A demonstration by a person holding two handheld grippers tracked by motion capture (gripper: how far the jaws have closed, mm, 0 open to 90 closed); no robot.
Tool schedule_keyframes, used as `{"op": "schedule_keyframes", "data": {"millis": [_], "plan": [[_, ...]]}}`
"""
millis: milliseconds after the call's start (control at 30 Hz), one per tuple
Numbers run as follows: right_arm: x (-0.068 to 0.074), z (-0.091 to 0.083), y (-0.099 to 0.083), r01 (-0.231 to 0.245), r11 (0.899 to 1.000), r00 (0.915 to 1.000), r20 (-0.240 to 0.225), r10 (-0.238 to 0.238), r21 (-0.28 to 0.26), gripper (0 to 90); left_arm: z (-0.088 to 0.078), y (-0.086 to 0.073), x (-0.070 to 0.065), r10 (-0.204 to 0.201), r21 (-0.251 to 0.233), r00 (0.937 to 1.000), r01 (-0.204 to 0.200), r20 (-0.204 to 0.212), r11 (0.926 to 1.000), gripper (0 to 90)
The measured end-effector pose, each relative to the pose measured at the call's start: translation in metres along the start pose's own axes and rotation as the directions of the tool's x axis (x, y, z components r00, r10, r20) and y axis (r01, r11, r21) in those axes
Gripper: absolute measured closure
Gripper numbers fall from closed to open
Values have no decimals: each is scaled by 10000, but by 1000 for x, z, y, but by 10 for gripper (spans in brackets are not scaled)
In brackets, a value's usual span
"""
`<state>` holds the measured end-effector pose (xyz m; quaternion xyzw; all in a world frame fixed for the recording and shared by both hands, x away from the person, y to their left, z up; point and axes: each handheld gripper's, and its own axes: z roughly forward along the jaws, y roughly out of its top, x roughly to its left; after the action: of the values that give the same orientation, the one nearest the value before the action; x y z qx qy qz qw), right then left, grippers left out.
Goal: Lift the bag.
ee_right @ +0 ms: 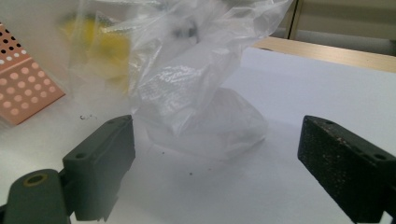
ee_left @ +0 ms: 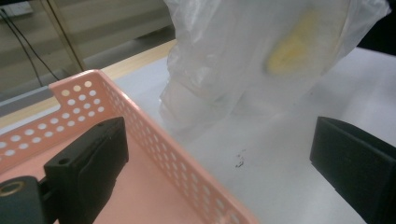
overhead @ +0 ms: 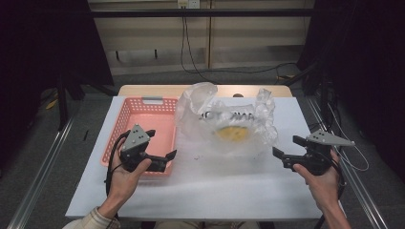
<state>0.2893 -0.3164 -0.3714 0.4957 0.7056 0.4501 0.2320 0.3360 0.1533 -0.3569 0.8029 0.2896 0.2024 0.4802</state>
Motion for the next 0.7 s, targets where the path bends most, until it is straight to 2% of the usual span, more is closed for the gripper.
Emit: {"op": "schedule_keyframes", "data": {"millis": [100,167,233,433,567,633,667,700], "plan": [[4,-3,-4,-1,10000,10000,73,1,-66,110,-4,-8,-3,-86,-133,9999,87,119,9999,49],[6,-4,-7,58,10000,10000,80,-58,-26,112,-6,-13,-4,-309,6,9994,309,161,9995,57],[8,-2,-12,78,10000,10000,55,-79,51,116,-9,-20,-4,-515,-61,9985,516,205,9986,59],[11,3,-27,52,9994,10000,65,-54,344,126,-16,-37,-9,-587,25,9979,587,290,9983,59],[15,5,-34,25,9989,10000,61,-28,475,129,-21,-47,-11,-578,156,9982,576,158,9982,59],[17,7,-41,-11,9984,10000,8,10,570,132,-24,-51,-11,-582,249,9983,583,-62,9980,59],[18,8,-44,22,9979,10000,20,-23,642,134,-25,-52,-12,-775,350,9968,782,-198,9963,59],[19,9,-48,49,9976,10000,-2,-49,693,134,-27,-54,-13,-804,390,9965,812,-227,9959,59]]}}
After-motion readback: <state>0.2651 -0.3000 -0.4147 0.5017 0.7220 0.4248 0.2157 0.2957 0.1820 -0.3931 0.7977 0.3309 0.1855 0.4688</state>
